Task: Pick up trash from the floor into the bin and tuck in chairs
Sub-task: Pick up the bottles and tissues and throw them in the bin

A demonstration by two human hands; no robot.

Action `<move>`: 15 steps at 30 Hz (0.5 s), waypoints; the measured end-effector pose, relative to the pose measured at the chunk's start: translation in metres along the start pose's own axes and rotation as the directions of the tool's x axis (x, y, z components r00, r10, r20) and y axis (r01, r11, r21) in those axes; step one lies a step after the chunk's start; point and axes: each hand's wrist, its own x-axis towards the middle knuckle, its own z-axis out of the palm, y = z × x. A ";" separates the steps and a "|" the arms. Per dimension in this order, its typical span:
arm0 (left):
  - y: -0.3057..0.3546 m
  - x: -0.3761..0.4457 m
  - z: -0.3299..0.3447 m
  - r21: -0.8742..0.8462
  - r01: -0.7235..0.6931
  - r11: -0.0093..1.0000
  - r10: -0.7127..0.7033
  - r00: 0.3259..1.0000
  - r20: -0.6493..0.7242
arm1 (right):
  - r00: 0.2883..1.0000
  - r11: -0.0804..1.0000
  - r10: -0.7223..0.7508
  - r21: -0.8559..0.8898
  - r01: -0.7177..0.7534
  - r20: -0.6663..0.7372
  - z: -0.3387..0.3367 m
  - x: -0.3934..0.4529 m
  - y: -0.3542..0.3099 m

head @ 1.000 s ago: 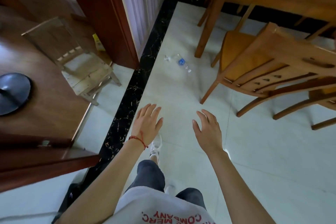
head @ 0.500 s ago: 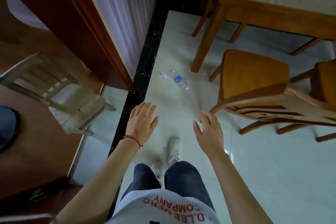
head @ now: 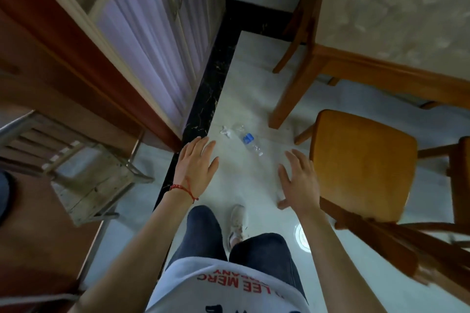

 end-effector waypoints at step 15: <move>-0.048 0.170 0.022 -0.044 -0.103 0.994 0.107 0.989 0.105 | 0.992 0.993 0.117 0.027 -0.118 0.036 0.043 0.145 -0.017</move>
